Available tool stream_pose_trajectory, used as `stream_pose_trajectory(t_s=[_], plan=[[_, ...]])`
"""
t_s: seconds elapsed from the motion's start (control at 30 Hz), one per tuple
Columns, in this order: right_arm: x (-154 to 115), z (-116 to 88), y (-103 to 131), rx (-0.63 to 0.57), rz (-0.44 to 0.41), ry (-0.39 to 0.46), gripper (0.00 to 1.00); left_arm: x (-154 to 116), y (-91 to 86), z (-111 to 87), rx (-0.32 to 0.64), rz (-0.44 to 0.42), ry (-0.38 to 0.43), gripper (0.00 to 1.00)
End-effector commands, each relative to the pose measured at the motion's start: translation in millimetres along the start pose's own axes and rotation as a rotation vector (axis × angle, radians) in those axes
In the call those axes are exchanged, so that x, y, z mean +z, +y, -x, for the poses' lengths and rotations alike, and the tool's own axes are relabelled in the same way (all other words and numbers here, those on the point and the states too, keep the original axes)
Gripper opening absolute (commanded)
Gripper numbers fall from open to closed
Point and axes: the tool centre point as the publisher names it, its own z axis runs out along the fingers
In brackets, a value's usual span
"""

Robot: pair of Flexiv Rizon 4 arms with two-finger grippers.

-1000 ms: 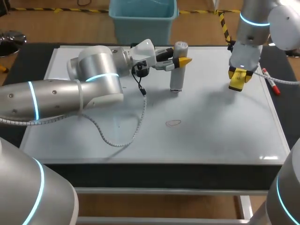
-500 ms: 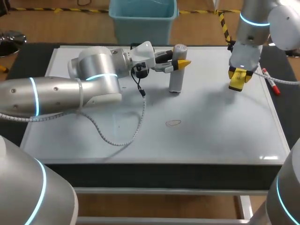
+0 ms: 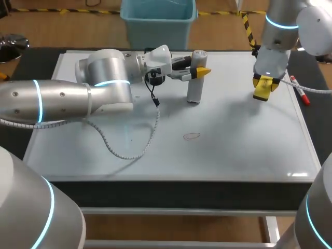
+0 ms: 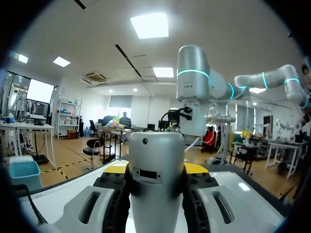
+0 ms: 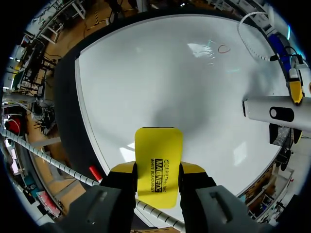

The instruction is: Pick up the inspection probe, press it on each red-marked spot on the whiteboard one by one, put down the probe, pick up the eraser, and wipe off all the red marks.

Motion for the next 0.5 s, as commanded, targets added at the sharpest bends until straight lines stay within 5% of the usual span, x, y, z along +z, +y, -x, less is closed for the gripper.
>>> stream_pose_trajectory(t_s=[0.03,0.5], plan=[[-0.7,-0.4,-0.6,-0.002,-0.002,0.003,0.0,-0.5,0.9,-0.7,-0.001,0.017,0.005,0.0],[-0.7,-0.4,-0.6,-0.002,-0.002,0.003,0.0,-1.0,2.4,-0.7,-0.005,0.022,0.016,0.0]])
